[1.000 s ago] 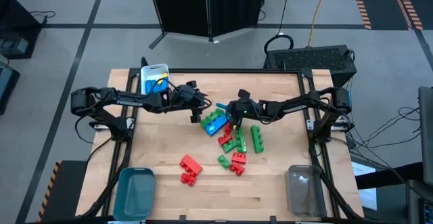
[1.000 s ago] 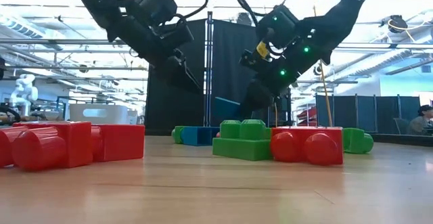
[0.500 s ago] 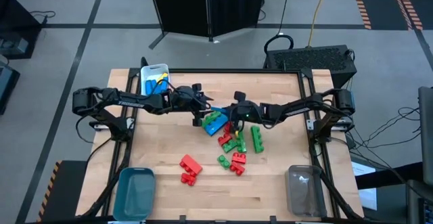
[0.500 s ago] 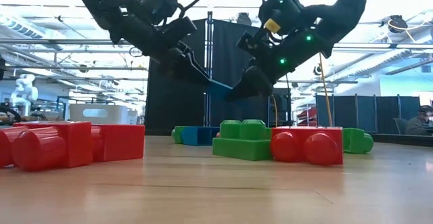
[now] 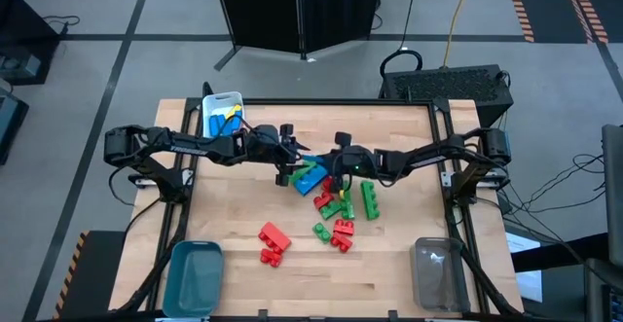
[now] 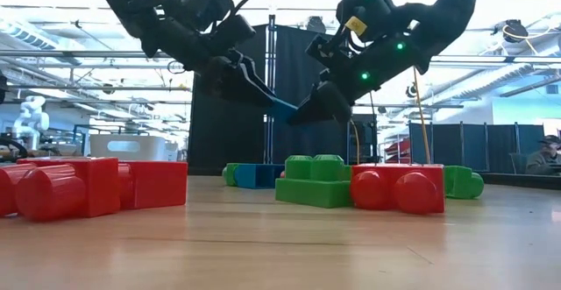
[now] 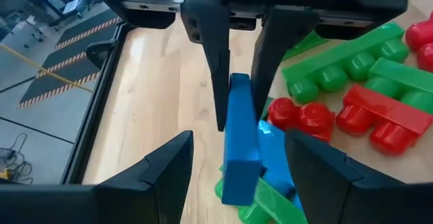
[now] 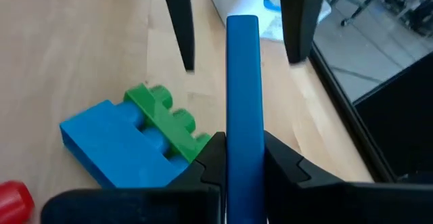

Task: Sort blocks by size
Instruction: Put the dark blue block into the white bin, then put the green block into the white bin

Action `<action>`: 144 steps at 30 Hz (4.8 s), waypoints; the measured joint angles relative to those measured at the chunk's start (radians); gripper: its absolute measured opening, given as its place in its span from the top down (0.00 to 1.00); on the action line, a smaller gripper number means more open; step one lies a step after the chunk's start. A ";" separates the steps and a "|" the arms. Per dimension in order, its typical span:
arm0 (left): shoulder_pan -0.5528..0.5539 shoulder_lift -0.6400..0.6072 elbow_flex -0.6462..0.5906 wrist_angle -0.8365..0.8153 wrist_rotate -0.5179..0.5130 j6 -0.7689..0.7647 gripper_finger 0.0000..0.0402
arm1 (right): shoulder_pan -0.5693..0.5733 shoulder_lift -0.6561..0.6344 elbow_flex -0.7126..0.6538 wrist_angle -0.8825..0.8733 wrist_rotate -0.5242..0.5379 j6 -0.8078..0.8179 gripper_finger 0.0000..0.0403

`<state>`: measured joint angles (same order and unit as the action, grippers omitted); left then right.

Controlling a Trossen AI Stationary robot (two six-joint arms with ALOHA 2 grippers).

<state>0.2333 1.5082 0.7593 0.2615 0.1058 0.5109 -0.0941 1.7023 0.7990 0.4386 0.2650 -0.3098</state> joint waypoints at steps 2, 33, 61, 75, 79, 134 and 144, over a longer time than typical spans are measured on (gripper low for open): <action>0.000 0.000 0.000 0.000 0.000 -0.003 0.45 | 0.006 0.000 0.000 0.016 0.006 -0.010 0.90; 0.001 -0.001 0.000 0.028 0.007 -0.054 0.84 | 0.030 0.001 -0.001 0.053 0.057 -0.047 0.90; 0.003 -0.006 0.001 0.006 -0.190 -0.088 0.92 | 0.031 0.001 0.000 0.014 0.196 0.024 0.52; 0.035 -0.253 0.001 -0.293 -0.597 -0.294 0.93 | 0.014 0.001 0.000 -0.068 0.319 0.090 0.43; 0.062 -0.317 0.001 -0.456 -0.797 -0.462 0.92 | 0.013 0.001 0.000 -0.067 0.317 0.090 0.43; 0.248 -0.348 -0.116 -0.399 -0.621 -0.782 0.56 | -0.035 0.001 0.000 -0.417 -0.074 0.431 0.43; 0.248 -0.348 -0.116 -0.396 -0.621 -0.783 0.56 | -0.019 0.002 0.000 -0.429 0.038 0.457 0.43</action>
<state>0.4816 1.1606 0.6437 -0.1350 -0.5152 -0.2716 -0.1127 1.7042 0.7986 0.0099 0.3033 0.1474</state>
